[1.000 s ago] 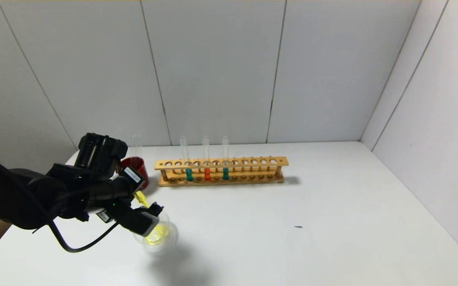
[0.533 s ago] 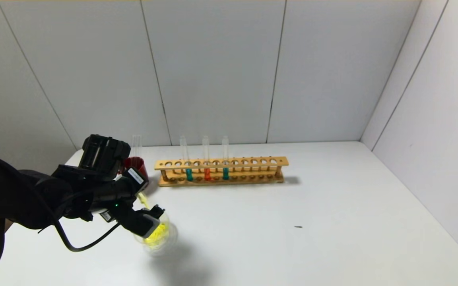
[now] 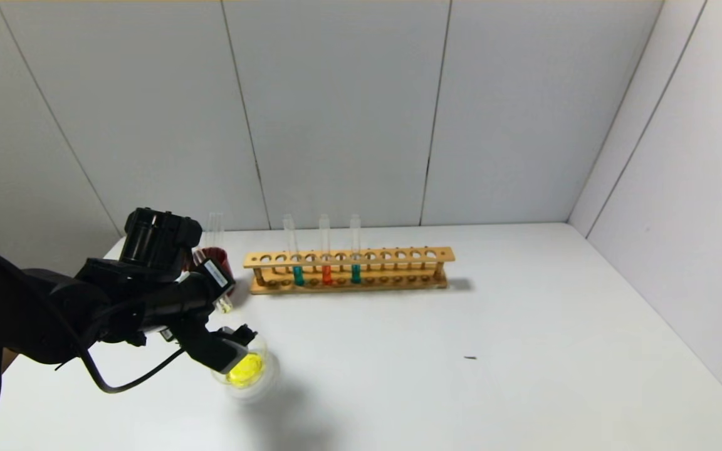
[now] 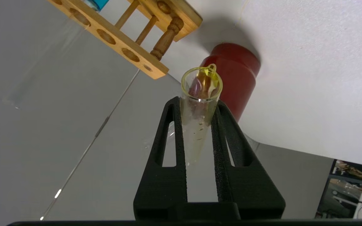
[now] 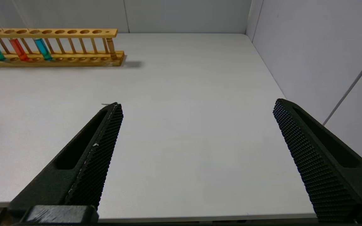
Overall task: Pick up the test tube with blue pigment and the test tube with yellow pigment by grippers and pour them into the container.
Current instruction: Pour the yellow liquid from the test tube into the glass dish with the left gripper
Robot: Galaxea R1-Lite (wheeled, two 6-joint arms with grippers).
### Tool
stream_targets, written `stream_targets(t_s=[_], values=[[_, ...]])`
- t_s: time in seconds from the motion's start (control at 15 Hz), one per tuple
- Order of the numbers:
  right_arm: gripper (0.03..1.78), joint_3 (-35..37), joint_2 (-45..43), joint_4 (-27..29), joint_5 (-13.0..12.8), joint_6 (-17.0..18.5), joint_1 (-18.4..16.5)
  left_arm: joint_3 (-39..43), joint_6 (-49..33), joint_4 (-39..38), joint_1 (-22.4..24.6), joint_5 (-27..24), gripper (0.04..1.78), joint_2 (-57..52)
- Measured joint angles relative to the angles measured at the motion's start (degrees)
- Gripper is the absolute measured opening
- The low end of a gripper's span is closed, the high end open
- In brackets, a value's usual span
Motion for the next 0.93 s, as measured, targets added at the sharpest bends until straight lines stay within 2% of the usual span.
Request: stream_targets(t_s=[0.6, 0.93], values=[[1.75, 0.00, 0.00, -0.02, -0.02, 0.00, 0.00, 1.00, 5.97, -0.96, -0.23, 0.13, 0.30, -2.40], [1.75, 0.00, 0.00, -0.02, -0.02, 0.00, 0.00, 2.21, 5.38, -1.40, -0.23, 0.13, 0.30, -3.80]])
